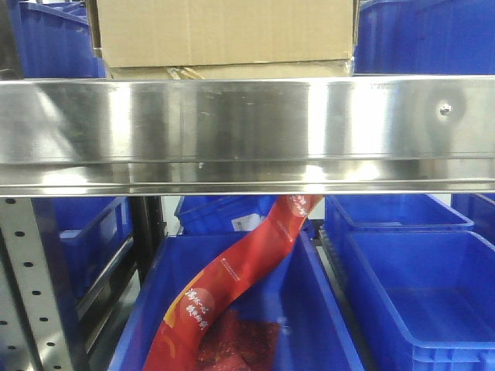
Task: Stack two boxes on right shelf middle
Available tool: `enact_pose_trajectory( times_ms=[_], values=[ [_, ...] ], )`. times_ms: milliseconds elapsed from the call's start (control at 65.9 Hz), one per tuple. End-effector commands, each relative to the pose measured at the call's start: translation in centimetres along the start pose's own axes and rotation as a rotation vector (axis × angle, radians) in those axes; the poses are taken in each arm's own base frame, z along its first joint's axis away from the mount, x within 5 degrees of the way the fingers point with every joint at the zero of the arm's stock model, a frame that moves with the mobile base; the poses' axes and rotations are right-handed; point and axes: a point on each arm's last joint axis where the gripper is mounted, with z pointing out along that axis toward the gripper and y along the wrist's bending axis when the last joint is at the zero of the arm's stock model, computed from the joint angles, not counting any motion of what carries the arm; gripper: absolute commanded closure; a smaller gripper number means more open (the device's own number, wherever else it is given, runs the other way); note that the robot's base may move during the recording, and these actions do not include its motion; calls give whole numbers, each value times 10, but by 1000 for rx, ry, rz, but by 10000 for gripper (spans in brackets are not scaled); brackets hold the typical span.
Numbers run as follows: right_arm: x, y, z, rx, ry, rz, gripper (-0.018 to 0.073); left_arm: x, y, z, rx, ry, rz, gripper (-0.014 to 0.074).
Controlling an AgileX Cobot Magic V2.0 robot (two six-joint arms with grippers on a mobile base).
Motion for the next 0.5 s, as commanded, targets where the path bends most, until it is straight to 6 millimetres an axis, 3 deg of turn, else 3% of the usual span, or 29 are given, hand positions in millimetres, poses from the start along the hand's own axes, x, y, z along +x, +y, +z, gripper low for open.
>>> enact_pose_trajectory(
  times_ms=[0, 106, 243, 486],
  values=[
    [20, -2, -6, 38, -50, -9, 722, -2, 0, -1, 7, -27, -2, 708],
    [53, -3, -14, 61, -40, -8, 722, -2, 0, -1, 7, -27, -2, 708],
    [80, -3, -23, 61, -61, -9, 722, -2, 0, -1, 7, -27, -2, 708],
    [83, -3, -25, 64, -58, -9, 722, -3, -1, -2, 9, -33, -2, 708]
  ],
)
